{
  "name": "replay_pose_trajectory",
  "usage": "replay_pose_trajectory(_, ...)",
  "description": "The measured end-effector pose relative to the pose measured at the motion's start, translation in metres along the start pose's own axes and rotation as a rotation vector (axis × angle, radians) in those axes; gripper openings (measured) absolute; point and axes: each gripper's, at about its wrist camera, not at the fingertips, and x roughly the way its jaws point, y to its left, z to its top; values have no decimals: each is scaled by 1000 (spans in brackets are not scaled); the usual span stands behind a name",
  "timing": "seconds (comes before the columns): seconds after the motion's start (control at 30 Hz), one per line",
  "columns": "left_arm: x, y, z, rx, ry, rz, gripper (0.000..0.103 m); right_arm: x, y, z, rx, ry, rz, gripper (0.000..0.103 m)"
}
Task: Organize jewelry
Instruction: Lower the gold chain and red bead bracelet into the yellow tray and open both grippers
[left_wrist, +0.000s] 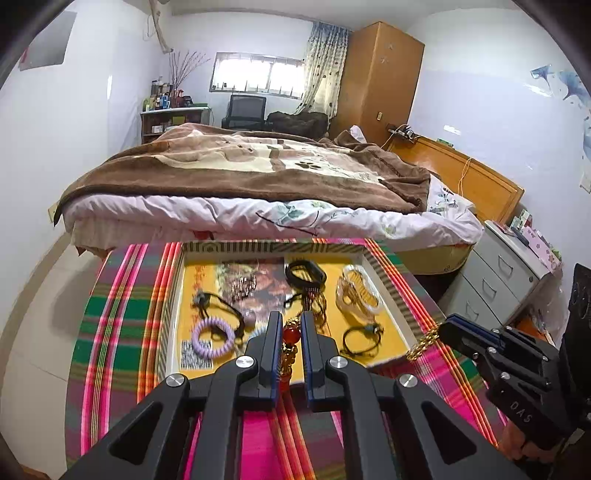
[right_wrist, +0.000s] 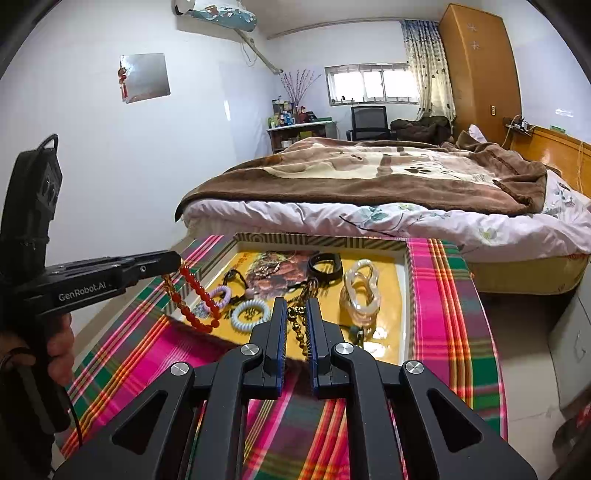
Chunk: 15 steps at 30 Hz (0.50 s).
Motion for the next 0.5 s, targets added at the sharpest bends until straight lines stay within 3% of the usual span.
replay_pose_trajectory(0.23, 26, 9, 16, 13, 12, -2, 10, 30, -10, 10, 12, 30, -12, 10)
replay_pose_trajectory(0.5, 62, 30, 15, -26, 57, -16, 10, 78, -15, 12, 39, 121, 43, 10)
